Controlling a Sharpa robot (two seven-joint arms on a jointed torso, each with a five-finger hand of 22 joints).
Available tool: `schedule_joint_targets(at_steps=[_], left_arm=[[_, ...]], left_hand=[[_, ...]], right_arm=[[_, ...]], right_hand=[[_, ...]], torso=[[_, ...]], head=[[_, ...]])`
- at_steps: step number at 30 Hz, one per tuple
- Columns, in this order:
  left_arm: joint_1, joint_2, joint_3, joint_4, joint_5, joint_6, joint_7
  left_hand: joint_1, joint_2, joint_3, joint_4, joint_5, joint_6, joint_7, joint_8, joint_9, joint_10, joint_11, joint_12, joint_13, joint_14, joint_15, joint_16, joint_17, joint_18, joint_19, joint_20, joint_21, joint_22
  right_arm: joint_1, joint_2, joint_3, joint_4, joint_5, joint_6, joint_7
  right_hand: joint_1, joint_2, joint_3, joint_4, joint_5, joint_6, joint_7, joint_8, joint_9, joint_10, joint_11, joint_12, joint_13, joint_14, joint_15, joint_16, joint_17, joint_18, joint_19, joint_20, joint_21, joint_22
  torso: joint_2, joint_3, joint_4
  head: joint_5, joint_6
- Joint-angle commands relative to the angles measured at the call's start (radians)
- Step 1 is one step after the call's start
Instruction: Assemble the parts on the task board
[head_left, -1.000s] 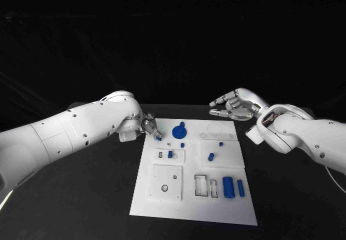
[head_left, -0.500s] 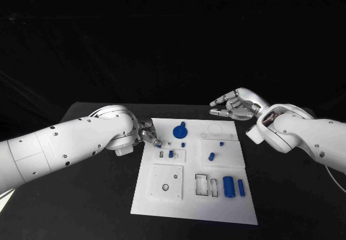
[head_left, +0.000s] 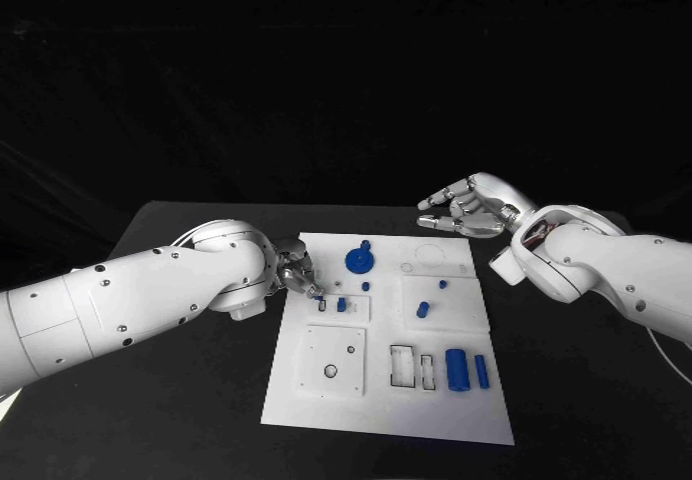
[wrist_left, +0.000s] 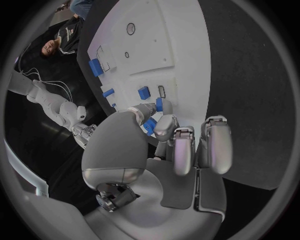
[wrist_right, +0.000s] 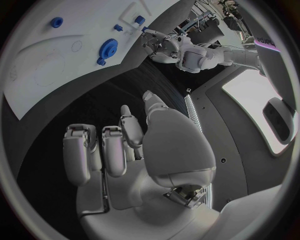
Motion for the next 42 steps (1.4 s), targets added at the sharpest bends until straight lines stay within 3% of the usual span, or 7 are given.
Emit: schedule_joint_targets(at_steps=[1, 23, 33, 42], left_arm=[[-0.003, 0.002, 0.0, 0.003, -0.006, 0.015, 0.015], [-0.012, 0.031, -0.005, -0.035, 0.003, 0.084, -0.007], [-0.012, 0.035, -0.006, -0.043, 0.006, 0.107, -0.01], [-0.012, 0.039, -0.008, -0.047, 0.007, 0.115, -0.011]], left_hand=[[-0.002, 0.007, 0.128, -0.122, 0.003, 0.004, -0.007, 0.003, 0.001, 0.006, -0.001, 0.006, 0.001, 0.105, -0.006, 0.003, 0.263, -0.002, 0.047, -0.001, 0.006, 0.113], [-0.005, 0.006, 0.132, -0.123, 0.003, 0.005, -0.007, 0.005, 0.002, 0.007, -0.001, 0.006, 0.001, 0.105, -0.006, 0.003, 0.263, -0.002, 0.046, -0.001, 0.005, 0.112], [-0.007, 0.006, 0.133, -0.123, 0.002, 0.006, -0.007, 0.005, 0.002, 0.008, -0.001, 0.006, 0.001, 0.105, -0.006, 0.003, 0.263, -0.002, 0.047, -0.001, 0.005, 0.113], [-0.007, 0.005, 0.133, -0.123, 0.002, 0.006, -0.007, 0.005, 0.002, 0.007, -0.001, 0.005, 0.0, 0.105, -0.006, 0.003, 0.263, -0.002, 0.047, -0.001, 0.005, 0.113]], right_arm=[[-0.001, 0.002, 0.0, 0.0, -0.003, 0.011, 0.011], [-0.001, 0.002, 0.0, 0.002, -0.003, 0.012, 0.012], [-0.001, 0.002, 0.0, 0.002, -0.003, 0.013, 0.012], [-0.002, 0.003, 0.0, 0.001, -0.007, 0.014, 0.014]], right_hand=[[0.0, 0.004, -0.005, 0.001, 0.001, -0.006, 0.0, 0.0, 0.002, -0.009, -0.001, -0.007, -0.001, 0.07, 0.008, -0.005, 0.104, 0.001, -0.004, 0.004, -0.003, 0.048], [0.0, 0.004, -0.005, 0.001, 0.001, -0.006, 0.0, 0.0, 0.002, -0.009, -0.001, -0.007, -0.001, 0.07, 0.008, -0.005, 0.104, 0.001, -0.004, 0.004, -0.003, 0.048], [0.0, 0.004, -0.005, 0.001, 0.001, -0.006, 0.0, 0.0, 0.002, -0.009, -0.001, -0.007, -0.001, 0.07, 0.008, -0.005, 0.104, 0.001, -0.004, 0.004, -0.003, 0.048], [0.0, 0.004, -0.005, 0.001, 0.001, -0.006, 0.0, 0.0, 0.002, -0.009, -0.001, -0.007, -0.001, 0.07, 0.008, -0.005, 0.104, 0.001, -0.004, 0.004, -0.003, 0.048]], torso=[[-0.001, 0.0011, 0.0005], [-0.001, 0.0011, 0.0009], [-0.002, 0.0008, 0.0006], [-0.002, 0.0009, 0.0009]], head=[[-0.003, -0.004], [-0.005, -0.013], [-0.006, -0.023], [-0.005, -0.02]])
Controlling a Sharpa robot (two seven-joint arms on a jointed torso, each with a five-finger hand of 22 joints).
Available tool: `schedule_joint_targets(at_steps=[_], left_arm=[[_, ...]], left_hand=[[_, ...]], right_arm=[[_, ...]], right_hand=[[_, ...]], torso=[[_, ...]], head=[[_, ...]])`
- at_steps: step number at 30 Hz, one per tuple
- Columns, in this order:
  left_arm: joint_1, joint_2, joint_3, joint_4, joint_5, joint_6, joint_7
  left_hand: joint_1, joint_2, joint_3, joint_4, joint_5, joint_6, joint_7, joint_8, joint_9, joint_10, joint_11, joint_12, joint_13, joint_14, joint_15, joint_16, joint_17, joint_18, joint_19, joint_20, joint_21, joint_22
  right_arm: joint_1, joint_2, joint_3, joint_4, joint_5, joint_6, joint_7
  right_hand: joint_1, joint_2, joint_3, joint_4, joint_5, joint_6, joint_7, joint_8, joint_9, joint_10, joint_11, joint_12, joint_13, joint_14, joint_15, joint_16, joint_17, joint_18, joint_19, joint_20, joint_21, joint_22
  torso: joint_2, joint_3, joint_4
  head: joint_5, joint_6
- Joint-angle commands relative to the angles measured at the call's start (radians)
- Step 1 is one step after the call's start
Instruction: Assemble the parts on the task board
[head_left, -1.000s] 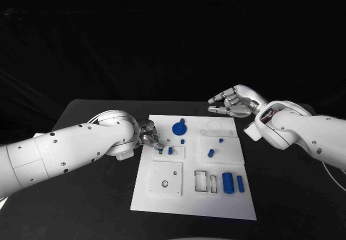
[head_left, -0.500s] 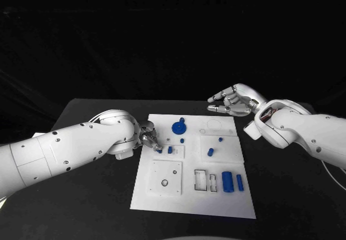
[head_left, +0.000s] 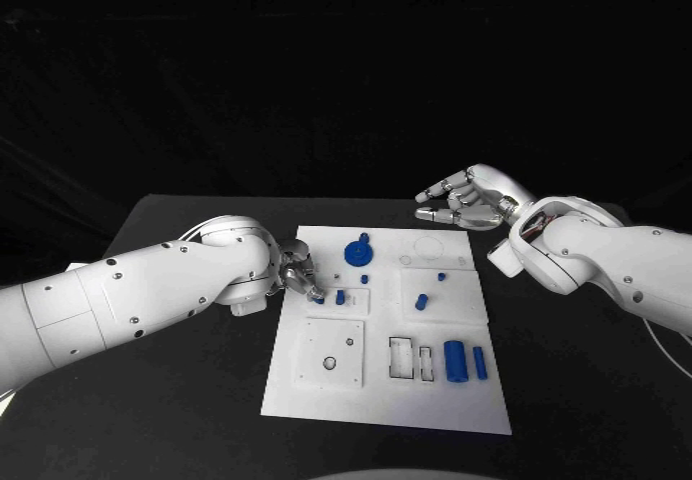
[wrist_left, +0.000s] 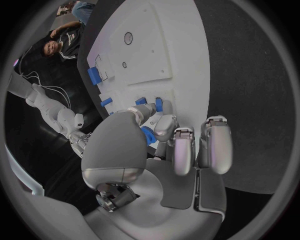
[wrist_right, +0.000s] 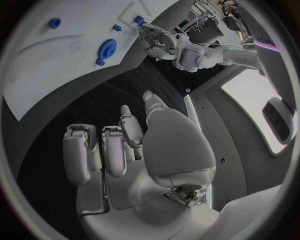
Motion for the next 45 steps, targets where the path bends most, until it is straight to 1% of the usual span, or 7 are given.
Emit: schedule_joint_targets(at_steps=[1, 8, 10, 17, 22, 36, 45], left_arm=[[-0.002, 0.004, -0.003, -0.002, 0.005, 0.033, -0.007], [-0.002, 0.015, -0.006, -0.012, 0.01, 0.034, -0.01], [-0.002, 0.019, -0.008, -0.016, 0.013, 0.04, -0.014], [-0.002, 0.026, -0.009, -0.026, 0.024, 0.049, -0.027], [-0.002, 0.03, -0.01, -0.032, 0.033, 0.058, -0.035], [-0.002, 0.036, -0.011, -0.038, 0.04, 0.07, -0.051], [-0.002, 0.038, -0.011, -0.041, 0.037, 0.063, -0.056]], left_hand=[[-0.004, 0.009, 0.12, -0.115, 0.003, -0.001, -0.008, 0.003, 0.001, 0.008, -0.001, 0.001, -0.001, 0.105, -0.006, 0.003, 0.263, -0.002, 0.047, -0.001, 0.001, 0.113], [-0.005, 0.008, 0.12, -0.115, 0.003, -0.001, -0.008, 0.003, 0.001, 0.008, -0.001, 0.002, -0.001, 0.105, -0.006, 0.003, 0.263, -0.002, 0.047, -0.001, 0.001, 0.112], [-0.007, 0.01, 0.122, -0.114, 0.003, 0.0, -0.008, 0.003, 0.001, 0.009, -0.001, 0.003, 0.0, 0.105, -0.006, 0.003, 0.263, -0.002, 0.046, -0.001, 0.001, 0.112], [-0.011, 0.011, 0.123, -0.113, 0.002, 0.001, -0.008, 0.004, 0.001, 0.01, -0.001, 0.004, 0.001, 0.105, -0.006, 0.003, 0.263, -0.002, 0.047, -0.001, 0.003, 0.114], [-0.027, 0.006, 0.117, -0.112, 0.0, 0.009, -0.012, 0.009, 0.003, 0.016, -0.004, 0.008, 0.005, 0.105, -0.007, 0.003, 0.263, -0.003, 0.049, -0.001, 0.006, 0.119], [-0.093, -0.015, 0.05, -0.09, -0.003, 0.036, -0.03, 0.011, -0.002, 0.032, -0.017, 0.026, 0.023, 0.105, -0.017, 0.003, 0.263, -0.008, 0.056, -0.008, 0.022, 0.14], [-0.129, -0.016, 0.005, -0.068, -0.003, 0.054, -0.034, 0.005, -0.01, 0.039, -0.02, 0.037, 0.036, 0.105, -0.02, 0.003, 0.263, -0.01, 0.059, -0.011, 0.028, 0.148]], right_arm=[[-0.001, 0.001, 0.0, 0.001, -0.008, 0.014, 0.011], [-0.001, 0.002, 0.0, 0.001, -0.009, 0.014, 0.012], [-0.001, 0.003, 0.0, 0.001, -0.009, 0.014, 0.012], [-0.001, 0.002, 0.0, 0.001, -0.009, 0.015, 0.012], [-0.001, 0.002, 0.0, 0.001, -0.009, 0.015, 0.012], [-0.001, 0.003, 0.0, 0.001, -0.007, 0.015, 0.013], [-0.001, 0.001, 0.0, 0.001, -0.001, 0.011, 0.014]], right_hand=[[0.0, 0.004, -0.005, 0.001, 0.001, -0.006, 0.0, 0.0, 0.002, -0.009, -0.001, -0.007, -0.001, 0.07, 0.008, -0.005, 0.104, 0.001, -0.004, 0.004, -0.003, 0.048], [0.0, 0.005, -0.006, 0.0, -0.001, -0.006, 0.0, 0.0, 0.002, -0.009, -0.001, -0.007, -0.002, 0.07, 0.008, -0.006, 0.103, 0.002, -0.005, 0.004, -0.004, 0.046], [0.0, 0.005, -0.006, 0.0, -0.001, -0.006, 0.0, 0.0, 0.002, -0.009, -0.001, -0.007, -0.002, 0.07, 0.008, -0.006, 0.103, 0.002, -0.005, 0.004, -0.004, 0.046], [0.0, 0.006, -0.006, 0.0, -0.001, -0.006, 0.0, 0.0, 0.002, -0.009, -0.001, -0.006, -0.002, 0.07, 0.008, -0.006, 0.103, 0.002, -0.004, 0.004, -0.004, 0.046], [0.0, 0.006, -0.006, 0.0, -0.001, -0.006, 0.0, 0.0, 0.002, -0.009, -0.001, -0.006, -0.002, 0.07, 0.008, -0.006, 0.103, 0.002, -0.004, 0.004, -0.004, 0.046], [0.0, 0.006, -0.006, 0.0, -0.001, -0.006, 0.0, 0.0, 0.002, -0.009, -0.001, -0.006, -0.002, 0.07, 0.008, -0.006, 0.103, 0.002, -0.004, 0.004, -0.004, 0.046], [0.001, 0.008, -0.006, 0.0, 0.0, -0.006, 0.001, 0.0, 0.002, -0.01, -0.001, -0.009, -0.004, 0.069, 0.008, -0.007, 0.101, 0.002, -0.006, 0.004, -0.005, 0.043]], torso=[[0.0, 0.0, -0.0001], [0.001, -0.0001, -0.0011], [0.001, 0.0001, -0.0013], [0.0, 0.001, -0.0005], [0.001, 0.0004, 0.0001], [0.001, 0.0, -0.0001], [0.001, 0.0003, -0.0002]], head=[[0.0, 0.0], [-0.001, 0.002], [-0.004, -0.008], [-0.001, -0.002], [-0.002, -0.006], [-0.004, -0.008], [-0.002, -0.012]])
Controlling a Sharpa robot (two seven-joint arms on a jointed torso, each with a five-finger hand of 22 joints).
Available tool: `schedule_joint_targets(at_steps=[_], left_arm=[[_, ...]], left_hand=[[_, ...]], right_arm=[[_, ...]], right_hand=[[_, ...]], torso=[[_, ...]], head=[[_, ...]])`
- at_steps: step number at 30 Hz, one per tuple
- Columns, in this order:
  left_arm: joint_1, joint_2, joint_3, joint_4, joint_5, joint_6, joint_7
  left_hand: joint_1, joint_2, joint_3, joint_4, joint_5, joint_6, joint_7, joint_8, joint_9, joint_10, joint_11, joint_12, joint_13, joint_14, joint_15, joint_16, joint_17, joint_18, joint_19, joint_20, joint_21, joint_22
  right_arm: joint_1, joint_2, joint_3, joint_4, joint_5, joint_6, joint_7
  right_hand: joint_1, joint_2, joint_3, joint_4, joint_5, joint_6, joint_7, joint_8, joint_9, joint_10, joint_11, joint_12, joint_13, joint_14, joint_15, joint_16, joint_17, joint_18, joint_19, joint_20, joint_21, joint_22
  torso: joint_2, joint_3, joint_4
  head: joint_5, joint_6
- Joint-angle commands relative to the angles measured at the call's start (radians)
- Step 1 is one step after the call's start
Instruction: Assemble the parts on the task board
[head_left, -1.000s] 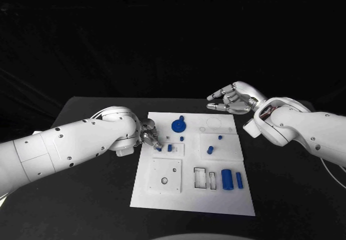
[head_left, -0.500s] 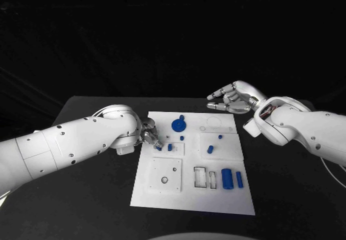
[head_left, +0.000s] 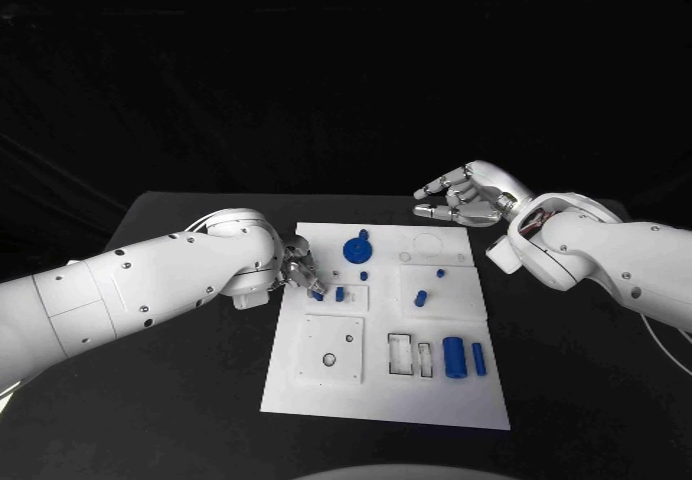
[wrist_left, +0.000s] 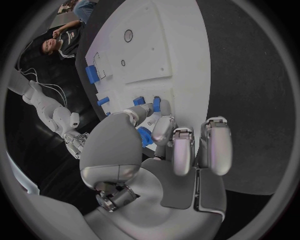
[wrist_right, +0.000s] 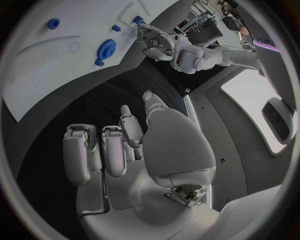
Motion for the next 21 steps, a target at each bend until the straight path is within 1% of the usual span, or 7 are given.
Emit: schedule_joint_targets(at_steps=[1, 4, 8, 12, 17, 21], left_arm=[[-0.01, 0.004, -0.008, 0.001, 0.009, 0.036, -0.018], [-0.01, 0.005, -0.008, 0.001, 0.008, 0.035, -0.019], [-0.01, 0.007, -0.008, 0.001, 0.007, 0.036, -0.019], [-0.009, 0.008, -0.008, 0.0, 0.006, 0.038, -0.019], [-0.009, 0.011, -0.007, -0.002, 0.006, 0.041, -0.021], [-0.009, 0.012, -0.007, -0.003, 0.006, 0.044, -0.022]], left_hand=[[-0.013, -0.002, -0.012, 0.006, -0.001, 0.019, -0.012, -0.004, -0.004, 0.005, 0.0, 0.007, 0.003, 0.105, -0.005, 0.003, 0.263, -0.01, 0.063, -0.008, 0.007, 0.149], [-0.018, -0.002, -0.02, 0.009, -0.001, 0.021, -0.013, -0.005, -0.005, 0.007, 0.0, 0.009, 0.005, 0.105, -0.006, 0.003, 0.263, -0.011, 0.064, -0.008, 0.008, 0.151], [-0.025, -0.005, -0.032, 0.014, -0.001, 0.025, -0.013, -0.007, -0.007, 0.008, -0.001, 0.011, 0.008, 0.105, -0.006, 0.003, 0.263, -0.01, 0.064, -0.008, 0.008, 0.151], [-0.033, -0.01, -0.047, 0.019, -0.001, 0.029, -0.014, -0.009, -0.01, 0.01, -0.001, 0.014, 0.012, 0.105, -0.006, 0.003, 0.263, -0.011, 0.064, -0.009, 0.009, 0.153], [-0.037, -0.01, -0.055, 0.023, -0.001, 0.032, -0.014, -0.011, -0.011, 0.011, -0.002, 0.017, 0.015, 0.105, -0.007, 0.003, 0.263, -0.011, 0.065, -0.009, 0.01, 0.155], [-0.041, -0.011, -0.062, 0.027, 0.0, 0.034, -0.015, -0.012, -0.013, 0.012, -0.002, 0.019, 0.018, 0.105, -0.007, 0.003, 0.263, -0.012, 0.066, -0.009, 0.011, 0.156]], right_arm=[[-0.001, 0.0, 0.0, 0.001, 0.0, 0.008, 0.011], [-0.001, 0.0, 0.0, 0.001, 0.001, 0.008, 0.011], [-0.001, -0.001, 0.0, 0.002, 0.001, 0.007, 0.012], [-0.001, -0.002, 0.0, 0.002, 0.001, 0.006, 0.012], [-0.001, -0.002, 0.0, 0.002, 0.001, 0.006, 0.013], [-0.001, -0.003, 0.0, 0.002, 0.001, 0.007, 0.013]], right_hand=[[0.001, 0.008, -0.006, -0.001, 0.0, -0.006, 0.0, 0.0, 0.001, -0.007, 0.002, -0.003, -0.001, 0.069, 0.008, -0.003, 0.101, 0.002, -0.006, 0.004, -0.005, 0.044], [0.001, 0.008, -0.006, -0.001, 0.0, -0.006, 0.0, 0.0, 0.001, -0.007, 0.002, -0.003, -0.001, 0.069, 0.008, -0.003, 0.101, 0.002, -0.006, 0.004, -0.005, 0.044], [0.001, 0.009, -0.006, -0.001, 0.001, -0.007, 0.001, 0.0, 0.001, -0.008, 0.002, -0.005, -0.002, 0.069, 0.009, -0.004, 0.1, 0.003, -0.006, 0.004, -0.006, 0.043], [0.001, 0.01, -0.007, -0.001, 0.002, -0.007, 0.001, 0.0, 0.001, -0.009, 0.002, -0.005, -0.002, 0.069, 0.009, -0.004, 0.099, 0.003, -0.007, 0.004, -0.007, 0.041], [0.001, 0.01, -0.007, -0.001, 0.002, -0.007, 0.001, 0.0, 0.001, -0.009, 0.002, -0.005, -0.002, 0.069, 0.009, -0.004, 0.099, 0.003, -0.007, 0.004, -0.007, 0.041], [0.001, 0.01, -0.007, -0.001, 0.002, -0.007, 0.001, 0.0, 0.001, -0.009, 0.002, -0.005, -0.002, 0.069, 0.009, -0.004, 0.099, 0.003, -0.007, 0.004, -0.007, 0.041]], torso=[[0.001, -0.0001, -0.0004], [0.0, -0.0003, -0.0003], [0.0, 0.001, -0.0003], [0.001, -0.0007, -0.0003], [0.0, 0.0007, -0.0002], [0.0, -0.0001, -0.0002]], head=[[0.001, -0.002], [-0.001, -0.003], [0.0, -0.001], [0.0, 0.0], [-0.001, -0.001], [-0.002, -0.002]])
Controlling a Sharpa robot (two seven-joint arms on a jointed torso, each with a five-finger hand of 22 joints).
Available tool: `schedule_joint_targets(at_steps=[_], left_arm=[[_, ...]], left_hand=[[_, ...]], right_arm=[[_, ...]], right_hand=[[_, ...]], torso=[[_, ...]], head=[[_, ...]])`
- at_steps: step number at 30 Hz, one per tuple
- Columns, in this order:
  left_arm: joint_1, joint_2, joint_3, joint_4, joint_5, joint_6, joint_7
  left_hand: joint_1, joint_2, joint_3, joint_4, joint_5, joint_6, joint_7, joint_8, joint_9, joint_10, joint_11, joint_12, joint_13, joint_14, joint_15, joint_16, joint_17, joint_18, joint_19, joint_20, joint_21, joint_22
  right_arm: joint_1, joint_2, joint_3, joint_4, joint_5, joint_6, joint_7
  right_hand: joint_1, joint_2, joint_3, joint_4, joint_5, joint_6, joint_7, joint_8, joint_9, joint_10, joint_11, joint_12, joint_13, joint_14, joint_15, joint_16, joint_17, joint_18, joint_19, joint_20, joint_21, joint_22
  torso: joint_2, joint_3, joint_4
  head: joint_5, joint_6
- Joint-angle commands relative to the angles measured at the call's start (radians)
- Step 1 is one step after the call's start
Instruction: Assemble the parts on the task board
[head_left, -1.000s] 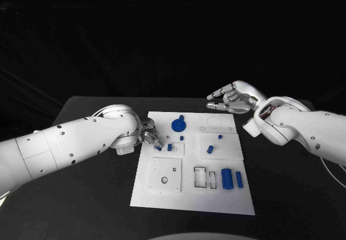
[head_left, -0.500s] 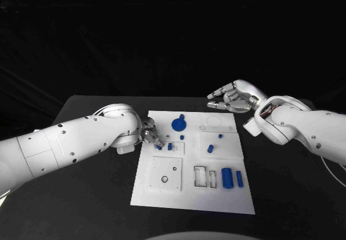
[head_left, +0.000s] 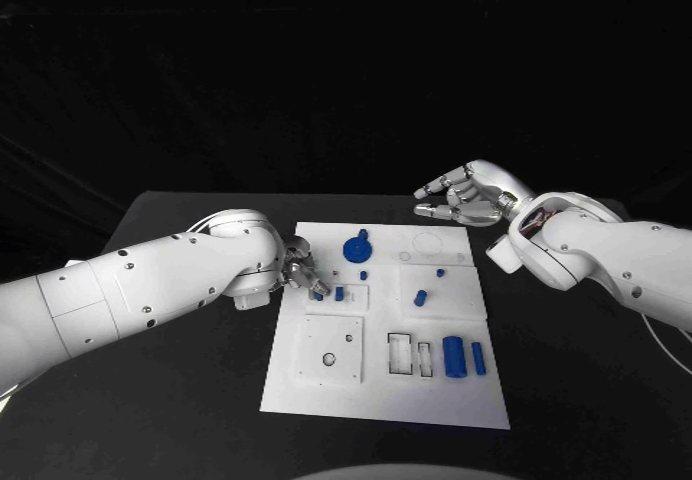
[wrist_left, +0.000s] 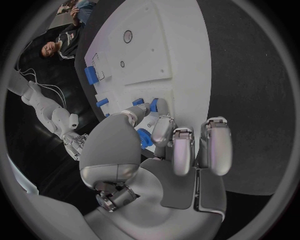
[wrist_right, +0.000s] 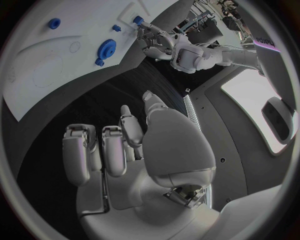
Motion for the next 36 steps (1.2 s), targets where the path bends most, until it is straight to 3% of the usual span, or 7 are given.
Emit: schedule_joint_targets(at_steps=[1, 12, 28, 36], left_arm=[[-0.008, 0.004, -0.005, -0.001, 0.007, 0.039, -0.011], [-0.008, 0.007, -0.005, -0.012, 0.006, 0.032, -0.013], [-0.008, 0.005, -0.001, -0.016, 0.007, -0.014, -0.01], [-0.008, -0.012, 0.001, 0.001, 0.042, -0.09, 0.011]], left_hand=[[-0.013, 0.001, -0.009, 0.001, -0.001, 0.002, 0.003, -0.004, -0.001, 0.008, 0.003, 0.006, 0.002, 0.105, -0.007, 0.003, 0.263, -0.012, 0.066, -0.009, 0.005, 0.156], [-0.038, -0.002, -0.046, 0.028, -0.002, 0.009, 0.004, -0.011, -0.007, 0.007, 0.003, 0.006, 0.003, 0.105, -0.007, 0.003, 0.263, -0.012, 0.066, -0.009, 0.006, 0.158], [-0.066, -0.001, -0.231, 0.124, -0.001, 0.021, 0.007, -0.02, -0.017, 0.007, 0.006, 0.005, 0.008, 0.105, -0.006, 0.003, 0.263, -0.013, 0.068, -0.008, 0.008, 0.165], [-0.054, 0.003, -0.298, 0.155, -0.001, 0.014, 0.01, -0.023, -0.017, -0.008, 0.008, -0.019, -0.016, 0.105, -0.006, 0.003, 0.263, -0.008, 0.06, -0.009, -0.01, 0.146]], right_arm=[[-0.001, 0.0, 0.0, 0.001, 0.0, 0.007, 0.011], [-0.001, -0.001, 0.0, 0.002, 0.002, 0.005, 0.012], [0.0, -0.003, 0.0, 0.003, 0.004, 0.004, 0.014], [0.0, -0.002, 0.0, 0.001, 0.004, 0.005, 0.014]], right_hand=[[0.001, 0.01, -0.007, -0.001, 0.002, -0.007, 0.001, 0.0, 0.001, -0.005, -0.002, -0.006, -0.001, 0.069, 0.009, -0.004, 0.099, 0.003, -0.004, 0.0, -0.007, 0.041], [0.0, 0.01, -0.008, 0.0, 0.004, -0.008, 0.001, 0.0, 0.001, -0.007, -0.001, -0.009, -0.003, 0.068, 0.009, -0.006, 0.097, 0.003, -0.005, 0.0, -0.008, 0.038], [-0.002, 0.01, -0.01, 0.001, 0.005, -0.009, 0.001, -0.001, 0.001, -0.008, -0.001, -0.011, -0.005, 0.068, 0.009, -0.008, 0.094, 0.004, -0.007, 0.0, -0.01, 0.034], [-0.002, 0.01, -0.01, 0.001, 0.005, -0.009, 0.001, -0.001, 0.001, -0.008, -0.001, -0.011, -0.005, 0.068, 0.009, -0.008, 0.094, 0.004, -0.007, 0.0, -0.01, 0.034]], torso=[[0.0, -0.0002, 0.0001], [0.0, -0.0001, 0.0002], [0.0, -0.0005, 0.0005], [0.0, -0.0013, 0.0009]], head=[[-0.001, -0.001], [0.0, 0.001], [-0.002, 0.007], [-0.002, 0.009]])
